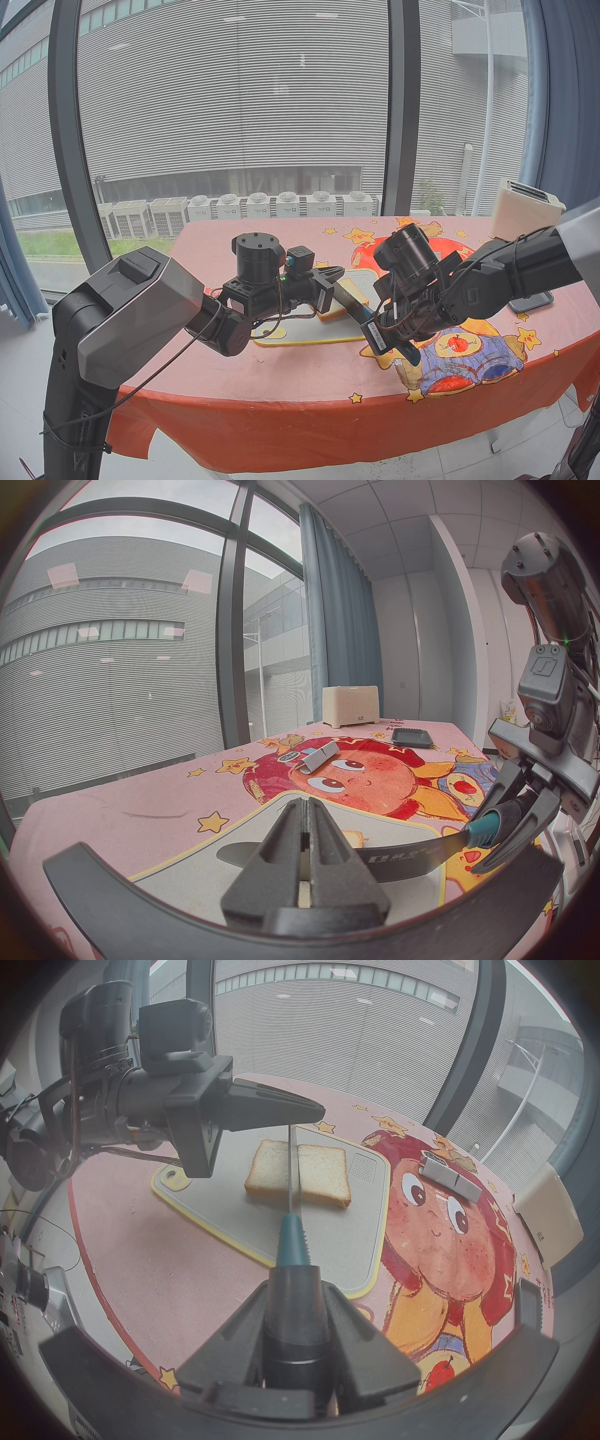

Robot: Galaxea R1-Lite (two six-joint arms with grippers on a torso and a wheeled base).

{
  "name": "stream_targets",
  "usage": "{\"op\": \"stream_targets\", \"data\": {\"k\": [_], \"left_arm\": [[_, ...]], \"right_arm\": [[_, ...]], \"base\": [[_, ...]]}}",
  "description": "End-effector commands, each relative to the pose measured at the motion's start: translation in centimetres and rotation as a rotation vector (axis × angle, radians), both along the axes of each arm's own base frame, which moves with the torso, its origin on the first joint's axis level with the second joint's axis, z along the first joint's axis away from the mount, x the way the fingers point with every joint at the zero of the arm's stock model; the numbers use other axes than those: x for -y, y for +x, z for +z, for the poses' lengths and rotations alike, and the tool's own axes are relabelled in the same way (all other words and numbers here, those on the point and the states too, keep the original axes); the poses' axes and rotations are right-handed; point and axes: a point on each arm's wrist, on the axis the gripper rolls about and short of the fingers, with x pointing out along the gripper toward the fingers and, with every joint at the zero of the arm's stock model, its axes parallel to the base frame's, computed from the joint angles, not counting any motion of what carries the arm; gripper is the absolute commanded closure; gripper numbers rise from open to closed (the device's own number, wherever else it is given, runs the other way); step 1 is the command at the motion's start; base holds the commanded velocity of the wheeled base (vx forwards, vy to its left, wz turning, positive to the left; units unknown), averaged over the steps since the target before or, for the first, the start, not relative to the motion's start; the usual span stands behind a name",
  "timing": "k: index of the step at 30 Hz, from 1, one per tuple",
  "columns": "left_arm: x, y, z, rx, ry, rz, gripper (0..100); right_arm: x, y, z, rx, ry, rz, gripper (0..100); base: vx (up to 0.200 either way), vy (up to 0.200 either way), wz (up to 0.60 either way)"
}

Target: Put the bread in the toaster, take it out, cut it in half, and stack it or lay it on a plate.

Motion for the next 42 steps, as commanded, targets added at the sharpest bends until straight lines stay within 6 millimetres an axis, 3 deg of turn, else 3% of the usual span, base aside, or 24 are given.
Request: {"op": "stream_targets", "data": {"k": [1,6,9,15,22,36,42], "left_arm": [[-0.1,0.1,-0.3,-0.005,0.003,0.003,100],[-0.1,0.2,-0.6,-0.015,0.009,0.003,100],[-0.3,0.3,-0.7,-0.027,0.015,0.009,100],[-0.4,0.4,-0.5,-0.019,0.011,0.012,100],[-0.5,0.0,0.3,0.004,0.0,0.009,100],[-0.6,0.2,-0.7,-0.039,0.026,0.015,100],[-0.5,0.2,-0.6,-0.032,0.022,0.012,100]], "right_arm": [[0.0,0.1,0.8,0.018,0.012,0.0,100],[-0.1,0.6,2.5,0.069,0.048,-0.006,100],[-0.1,0.7,2.5,0.067,0.048,-0.008,100],[0.7,-0.2,0.2,-0.008,-0.003,-0.014,100],[0.6,-0.8,-0.6,-0.036,-0.012,-0.017,100],[-0.6,0.8,3.0,0.082,0.068,-0.006,100],[0.1,-0.1,1.3,-0.016,0.005,-0.019,100]], "base": [[0.0,0.0,0.0],[0.0,0.0,0.0],[0.0,0.0,0.0],[0.0,0.0,0.0],[0.0,0.0,0.0],[0.0,0.0,0.0],[0.0,0.0,0.0]]}}
